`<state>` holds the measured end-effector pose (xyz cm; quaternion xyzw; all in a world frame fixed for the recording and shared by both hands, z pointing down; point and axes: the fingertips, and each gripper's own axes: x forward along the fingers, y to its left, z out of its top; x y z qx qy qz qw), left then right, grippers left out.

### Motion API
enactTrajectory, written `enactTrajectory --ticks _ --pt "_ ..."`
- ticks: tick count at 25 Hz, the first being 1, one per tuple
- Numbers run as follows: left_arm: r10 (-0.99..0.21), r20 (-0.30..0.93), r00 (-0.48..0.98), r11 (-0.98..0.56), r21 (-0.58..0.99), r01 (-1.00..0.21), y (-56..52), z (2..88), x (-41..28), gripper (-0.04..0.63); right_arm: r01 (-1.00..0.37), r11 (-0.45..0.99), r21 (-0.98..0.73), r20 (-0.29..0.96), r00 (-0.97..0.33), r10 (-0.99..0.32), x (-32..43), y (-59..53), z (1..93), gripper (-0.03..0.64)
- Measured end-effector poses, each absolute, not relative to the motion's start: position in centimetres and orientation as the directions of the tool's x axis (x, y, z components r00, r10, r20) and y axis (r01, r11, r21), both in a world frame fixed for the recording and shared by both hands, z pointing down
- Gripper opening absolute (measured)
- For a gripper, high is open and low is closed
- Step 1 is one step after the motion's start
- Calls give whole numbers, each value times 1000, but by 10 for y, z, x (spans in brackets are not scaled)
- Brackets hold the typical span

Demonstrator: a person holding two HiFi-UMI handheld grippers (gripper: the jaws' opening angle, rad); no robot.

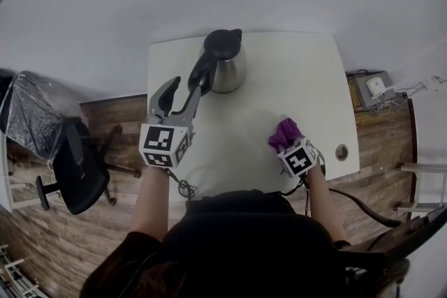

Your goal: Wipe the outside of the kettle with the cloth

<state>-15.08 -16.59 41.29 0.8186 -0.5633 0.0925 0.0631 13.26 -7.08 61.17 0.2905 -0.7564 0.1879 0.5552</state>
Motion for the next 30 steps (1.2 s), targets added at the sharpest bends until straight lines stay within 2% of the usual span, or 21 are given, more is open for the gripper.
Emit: enactTrajectory --ticks 5,8,11,14,17,30 --pt "-881 283 379 -388 24 -921 -186 445 -153 211 -703 708 60 861 -322 -394 121 -87 562 64" --pt "-856 306 417 -433 17 -901 -193 454 -148 206 -695 711 109 735 -426 -528 94 -112 505 64" --pt "-824 345 448 -474 11 -880 -195 465 -138 191 -680 718 147 612 -508 -606 64 -129 456 64" --pt "-825 361 435 -467 -2 -884 -197 468 -139 156 -656 734 172 538 -562 -629 36 -140 428 64" --pt "-825 366 430 -459 8 -888 -196 468 -140 175 -630 750 201 501 -592 -631 15 -148 413 64" --pt "-799 399 450 -456 87 -886 -168 468 -115 166 -599 732 324 354 -641 -681 -45 -185 366 64"
